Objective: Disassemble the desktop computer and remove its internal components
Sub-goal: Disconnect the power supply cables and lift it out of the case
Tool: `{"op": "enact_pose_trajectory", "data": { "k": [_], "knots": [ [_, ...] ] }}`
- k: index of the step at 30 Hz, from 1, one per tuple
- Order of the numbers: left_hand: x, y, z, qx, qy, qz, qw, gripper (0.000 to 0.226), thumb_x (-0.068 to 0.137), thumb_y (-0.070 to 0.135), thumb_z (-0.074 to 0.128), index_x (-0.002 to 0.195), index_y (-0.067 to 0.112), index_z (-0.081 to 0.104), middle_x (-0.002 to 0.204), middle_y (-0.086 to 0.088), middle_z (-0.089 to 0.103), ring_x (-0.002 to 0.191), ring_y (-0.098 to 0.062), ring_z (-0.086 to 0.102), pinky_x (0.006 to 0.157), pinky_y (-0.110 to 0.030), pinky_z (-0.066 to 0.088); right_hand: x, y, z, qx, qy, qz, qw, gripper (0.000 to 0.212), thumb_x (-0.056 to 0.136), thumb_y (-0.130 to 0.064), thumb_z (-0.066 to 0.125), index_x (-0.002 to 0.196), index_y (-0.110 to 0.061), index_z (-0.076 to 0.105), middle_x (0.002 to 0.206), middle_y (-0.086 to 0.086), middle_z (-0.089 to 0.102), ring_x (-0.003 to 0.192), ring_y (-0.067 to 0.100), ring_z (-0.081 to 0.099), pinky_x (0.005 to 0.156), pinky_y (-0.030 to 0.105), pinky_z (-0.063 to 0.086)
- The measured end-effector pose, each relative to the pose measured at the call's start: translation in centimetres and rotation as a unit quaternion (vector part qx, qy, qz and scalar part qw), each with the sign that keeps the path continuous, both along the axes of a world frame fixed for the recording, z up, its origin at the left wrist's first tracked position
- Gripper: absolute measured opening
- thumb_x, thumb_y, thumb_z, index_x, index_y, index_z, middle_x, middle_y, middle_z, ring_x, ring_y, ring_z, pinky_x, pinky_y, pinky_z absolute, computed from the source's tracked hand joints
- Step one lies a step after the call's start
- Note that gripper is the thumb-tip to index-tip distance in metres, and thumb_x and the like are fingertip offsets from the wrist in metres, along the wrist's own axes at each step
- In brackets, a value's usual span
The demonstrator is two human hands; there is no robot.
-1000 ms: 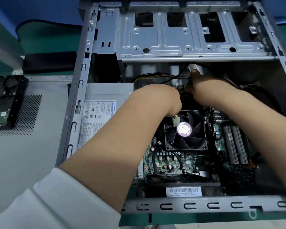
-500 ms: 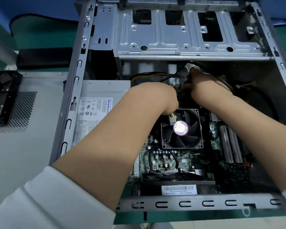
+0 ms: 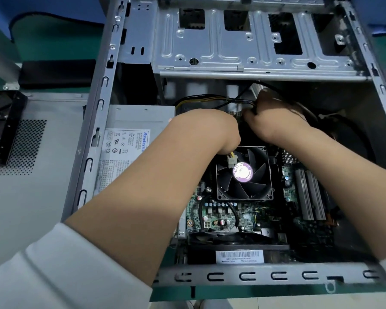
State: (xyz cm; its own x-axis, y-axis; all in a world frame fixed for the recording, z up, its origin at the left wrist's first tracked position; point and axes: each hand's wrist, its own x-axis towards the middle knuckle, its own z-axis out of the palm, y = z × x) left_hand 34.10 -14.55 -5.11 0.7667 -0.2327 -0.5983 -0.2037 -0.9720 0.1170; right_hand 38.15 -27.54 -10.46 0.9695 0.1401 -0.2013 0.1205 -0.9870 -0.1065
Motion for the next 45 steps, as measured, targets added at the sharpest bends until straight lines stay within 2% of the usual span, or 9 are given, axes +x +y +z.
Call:
{"op": "enact_pose_trajectory", "data": {
  "k": [5,11,17,21,27,32,38,41,45],
  "knots": [
    [0.1,0.1,-0.2,-0.007,-0.009,0.001,1.000,0.036,0.101,0.024,0.036,0.132,0.011,0.048,0.134,-0.009,0.052,0.118,-0.026,0.051,0.081,-0.031,0.036,0.1,0.1,-0.2,0.015,0.017,-0.005,1.000,0.042,0.095,-0.038,0.038,0.124,-0.008,0.038,0.114,0.024,0.058,0.101,0.039,0.056,0.070,0.035,0.034],
    [0.2,-0.1,-0.4,-0.005,-0.009,-0.002,1.000,0.035,0.099,0.023,0.038,0.129,0.010,0.051,0.131,-0.011,0.053,0.115,-0.028,0.053,0.081,-0.032,0.038,-0.7,0.5,0.2,-0.051,-0.033,0.020,0.998,0.045,0.095,-0.033,0.041,0.134,-0.010,0.035,0.086,0.019,0.058,0.077,0.033,0.053,0.061,0.032,0.035],
    [0.0,0.1,-0.5,0.000,-0.009,-0.011,1.000,0.035,0.101,0.025,0.035,0.128,0.010,0.050,0.129,-0.010,0.054,0.104,-0.025,0.051,0.076,-0.030,0.034,-0.7,1.0,2.3,-0.043,0.120,0.037,0.991,0.043,0.098,-0.014,0.040,0.134,0.007,0.030,0.117,0.025,0.056,0.090,0.032,0.054,0.065,0.029,0.034],
    [0.0,-0.1,-0.4,-0.026,-0.030,-0.015,0.999,0.034,0.099,0.031,0.038,0.122,0.010,0.052,0.113,-0.012,0.056,0.087,-0.023,0.044,0.071,-0.030,0.033,-1.8,-0.6,5.5,-0.052,0.181,0.108,0.976,0.022,0.097,-0.014,0.041,0.116,-0.006,0.045,0.111,0.018,0.057,0.081,0.026,0.045,0.062,0.029,0.034],
    [-0.7,-0.9,-0.4,-0.043,-0.045,-0.014,0.998,0.037,0.098,0.029,0.039,0.129,0.010,0.046,0.121,-0.016,0.045,0.113,-0.035,0.047,0.094,-0.039,0.040,-3.7,-3.5,7.3,0.005,0.112,0.071,0.991,0.028,0.091,-0.011,0.051,0.116,0.000,0.047,0.115,0.023,0.053,0.102,0.035,0.052,0.075,0.030,0.038],
    [-0.2,-2.2,-0.8,-0.040,-0.067,-0.015,0.997,0.029,0.095,0.018,0.043,0.121,0.004,0.043,0.122,-0.019,0.044,0.112,-0.036,0.047,0.084,-0.035,0.037,-3.7,-3.8,6.7,0.015,0.056,0.030,0.998,0.029,0.087,0.000,0.048,0.116,0.003,0.043,0.119,0.026,0.044,0.112,0.039,0.046,0.079,0.034,0.035],
    [1.7,-4.5,-3.2,-0.062,-0.105,0.088,0.989,0.023,0.094,0.029,0.052,0.102,0.007,0.057,0.104,-0.014,0.058,0.089,-0.031,0.052,0.070,-0.029,0.036,-3.6,-4.1,6.3,0.006,0.082,0.032,0.996,0.016,0.088,-0.005,0.052,0.103,0.001,0.054,0.105,0.023,0.056,0.094,0.035,0.054,0.074,0.031,0.040],
    [2.9,-4.7,-3.9,-0.110,-0.124,0.180,0.970,0.023,0.091,0.029,0.058,0.100,0.008,0.061,0.107,-0.013,0.062,0.096,-0.030,0.058,0.070,-0.026,0.036,-2.8,-4.5,6.4,0.026,0.082,0.014,0.996,0.010,0.090,-0.003,0.046,0.080,-0.008,0.047,0.077,0.010,0.044,0.078,0.027,0.043,0.069,0.028,0.037],
    [3.7,-4.3,-4.1,-0.158,-0.140,0.279,0.937,0.029,0.080,0.040,0.073,0.089,0.014,0.062,0.103,-0.003,0.065,0.090,-0.021,0.060,0.072,-0.024,0.041,-2.6,-4.4,5.7,0.042,0.075,0.023,0.996,0.010,0.091,-0.009,0.046,0.081,-0.011,0.043,0.071,0.004,0.037,0.080,0.028,0.044,0.073,0.031,0.041]
  ]
}}
